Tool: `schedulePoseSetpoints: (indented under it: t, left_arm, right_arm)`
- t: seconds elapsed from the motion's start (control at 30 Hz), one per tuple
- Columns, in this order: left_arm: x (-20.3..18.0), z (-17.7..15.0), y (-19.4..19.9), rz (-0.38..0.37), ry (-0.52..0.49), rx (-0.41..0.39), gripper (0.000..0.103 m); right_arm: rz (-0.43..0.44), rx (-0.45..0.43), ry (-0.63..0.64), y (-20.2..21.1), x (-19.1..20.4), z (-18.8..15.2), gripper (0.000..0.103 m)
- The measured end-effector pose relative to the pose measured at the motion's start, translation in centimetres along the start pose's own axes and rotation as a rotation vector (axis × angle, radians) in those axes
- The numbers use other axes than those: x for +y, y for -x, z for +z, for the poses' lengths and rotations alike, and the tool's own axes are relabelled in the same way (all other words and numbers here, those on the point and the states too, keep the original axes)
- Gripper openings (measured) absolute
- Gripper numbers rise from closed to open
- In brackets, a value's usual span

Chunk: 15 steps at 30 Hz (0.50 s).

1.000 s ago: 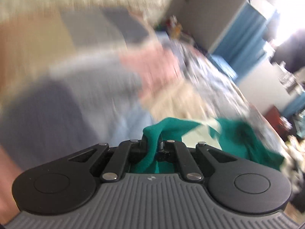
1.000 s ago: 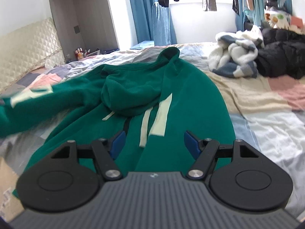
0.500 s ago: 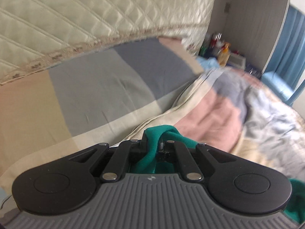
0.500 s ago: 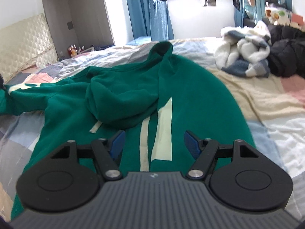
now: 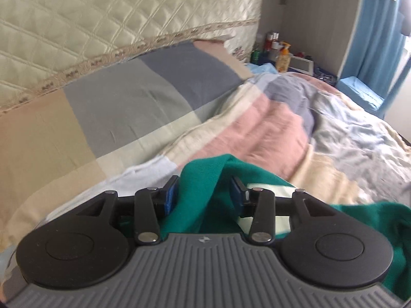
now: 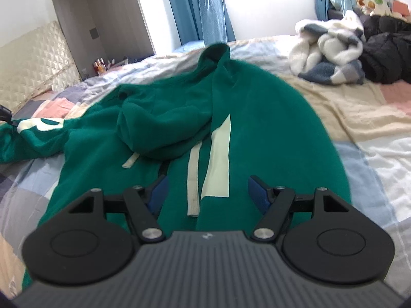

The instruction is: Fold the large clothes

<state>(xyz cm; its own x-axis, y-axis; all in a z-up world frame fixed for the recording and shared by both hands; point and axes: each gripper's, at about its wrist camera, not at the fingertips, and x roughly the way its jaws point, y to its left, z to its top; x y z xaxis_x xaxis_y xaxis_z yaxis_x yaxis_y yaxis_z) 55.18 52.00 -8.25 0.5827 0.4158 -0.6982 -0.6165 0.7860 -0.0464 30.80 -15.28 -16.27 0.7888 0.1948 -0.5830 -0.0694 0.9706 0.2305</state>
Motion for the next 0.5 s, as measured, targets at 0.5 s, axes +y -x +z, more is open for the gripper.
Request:
schedulePoseSetpoints:
  t: [0.5]
  left_arm:
    - [-8.6, -12.5, 19.6, -0.232, -0.082, -0.053, 0.048]
  right_arm:
    - [0.089, -0.109, 0.005, 7.1, -1.7, -1.0, 0.07]
